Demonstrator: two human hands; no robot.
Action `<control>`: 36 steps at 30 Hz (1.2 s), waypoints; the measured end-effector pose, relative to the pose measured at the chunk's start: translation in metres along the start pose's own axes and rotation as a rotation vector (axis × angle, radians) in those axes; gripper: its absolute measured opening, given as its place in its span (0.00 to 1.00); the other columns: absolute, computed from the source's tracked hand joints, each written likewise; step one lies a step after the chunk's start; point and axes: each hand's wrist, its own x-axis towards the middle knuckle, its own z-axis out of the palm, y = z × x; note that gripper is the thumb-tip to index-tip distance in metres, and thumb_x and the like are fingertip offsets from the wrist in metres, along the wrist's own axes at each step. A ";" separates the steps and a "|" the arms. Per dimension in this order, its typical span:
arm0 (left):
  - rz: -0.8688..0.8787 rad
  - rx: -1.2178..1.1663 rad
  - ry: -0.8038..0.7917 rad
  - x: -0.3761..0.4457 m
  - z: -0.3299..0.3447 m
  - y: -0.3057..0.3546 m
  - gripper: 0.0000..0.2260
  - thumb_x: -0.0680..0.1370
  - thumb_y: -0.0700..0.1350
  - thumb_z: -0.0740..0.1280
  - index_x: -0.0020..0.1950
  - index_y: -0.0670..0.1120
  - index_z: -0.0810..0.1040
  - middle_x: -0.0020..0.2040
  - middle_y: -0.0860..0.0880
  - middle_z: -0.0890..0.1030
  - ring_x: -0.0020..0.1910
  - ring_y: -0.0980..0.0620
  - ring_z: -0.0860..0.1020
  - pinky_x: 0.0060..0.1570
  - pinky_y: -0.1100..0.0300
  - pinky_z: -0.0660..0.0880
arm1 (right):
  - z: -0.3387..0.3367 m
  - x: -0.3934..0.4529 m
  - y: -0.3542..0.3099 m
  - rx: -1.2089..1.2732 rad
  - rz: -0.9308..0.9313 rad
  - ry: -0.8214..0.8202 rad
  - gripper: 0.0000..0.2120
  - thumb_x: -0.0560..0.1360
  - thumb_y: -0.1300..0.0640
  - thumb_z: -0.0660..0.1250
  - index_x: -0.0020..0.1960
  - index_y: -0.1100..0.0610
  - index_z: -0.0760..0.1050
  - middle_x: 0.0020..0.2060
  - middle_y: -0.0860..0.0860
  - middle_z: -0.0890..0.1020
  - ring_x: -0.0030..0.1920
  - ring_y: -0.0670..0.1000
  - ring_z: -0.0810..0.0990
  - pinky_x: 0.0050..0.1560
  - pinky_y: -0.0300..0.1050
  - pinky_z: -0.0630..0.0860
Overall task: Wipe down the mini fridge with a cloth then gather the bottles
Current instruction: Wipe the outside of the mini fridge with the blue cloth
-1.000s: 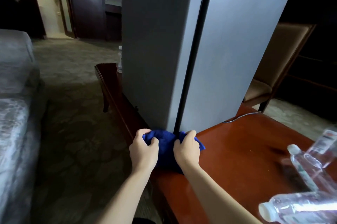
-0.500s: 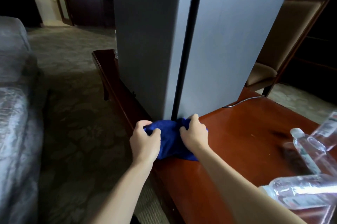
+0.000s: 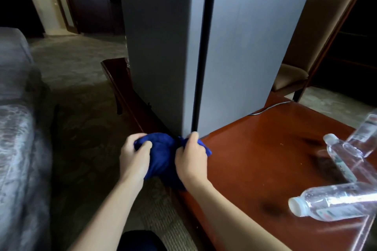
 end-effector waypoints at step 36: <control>-0.406 0.397 -0.042 -0.040 -0.037 0.153 0.06 0.77 0.44 0.67 0.53 0.51 0.80 0.54 0.49 0.80 0.54 0.47 0.77 0.55 0.53 0.76 | -0.138 0.011 -0.091 0.719 0.683 -0.273 0.06 0.77 0.56 0.66 0.53 0.53 0.72 0.52 0.56 0.78 0.49 0.54 0.79 0.43 0.49 0.79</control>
